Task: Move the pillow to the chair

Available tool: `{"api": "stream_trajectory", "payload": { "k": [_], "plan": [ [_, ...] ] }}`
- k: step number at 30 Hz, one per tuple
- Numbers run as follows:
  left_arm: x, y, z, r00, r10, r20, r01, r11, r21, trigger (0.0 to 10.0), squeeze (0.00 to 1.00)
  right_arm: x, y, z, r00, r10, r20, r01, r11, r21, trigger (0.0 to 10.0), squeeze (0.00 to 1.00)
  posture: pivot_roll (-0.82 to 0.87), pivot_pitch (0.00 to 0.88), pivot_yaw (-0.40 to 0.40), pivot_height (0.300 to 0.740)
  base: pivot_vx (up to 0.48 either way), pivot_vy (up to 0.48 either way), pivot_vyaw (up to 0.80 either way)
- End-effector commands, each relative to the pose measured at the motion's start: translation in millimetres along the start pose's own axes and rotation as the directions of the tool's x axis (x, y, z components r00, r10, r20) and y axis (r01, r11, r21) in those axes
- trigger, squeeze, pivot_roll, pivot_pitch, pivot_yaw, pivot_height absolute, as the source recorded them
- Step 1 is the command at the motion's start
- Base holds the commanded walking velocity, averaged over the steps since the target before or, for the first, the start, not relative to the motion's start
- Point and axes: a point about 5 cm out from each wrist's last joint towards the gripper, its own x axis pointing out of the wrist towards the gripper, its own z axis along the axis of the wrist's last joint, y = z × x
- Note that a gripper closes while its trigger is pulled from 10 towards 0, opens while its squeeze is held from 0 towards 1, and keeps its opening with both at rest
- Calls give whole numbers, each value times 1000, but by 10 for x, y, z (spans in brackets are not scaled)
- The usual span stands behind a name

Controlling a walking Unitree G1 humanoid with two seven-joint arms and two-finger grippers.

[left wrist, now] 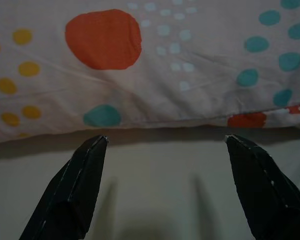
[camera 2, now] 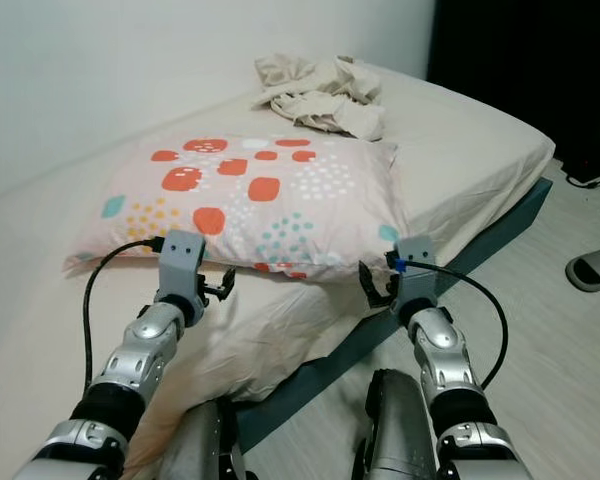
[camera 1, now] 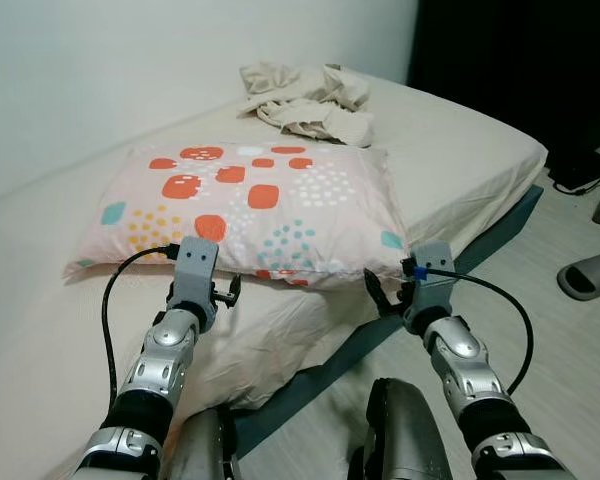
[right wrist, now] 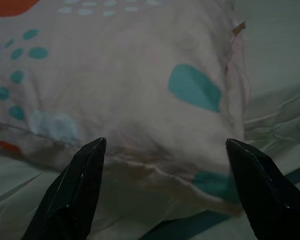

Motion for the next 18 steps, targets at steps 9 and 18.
{"api": "stream_trajectory", "payload": {
  "k": [9,18],
  "plan": [
    [-12,-70,-126,997,-28,-67,27,999,-18,10000,0,-58,57,-87,1000,3,-9,-2,999,45,10000,0,-65,229,130,553,0,0,0],
    [-69,-42,-159,998,-4,-59,0,998,-61,10000,0,-75,156,-132,1000,-6,-7,6,997,83,10000,0,-60,185,129,553,0,0,0]
  ]
}}
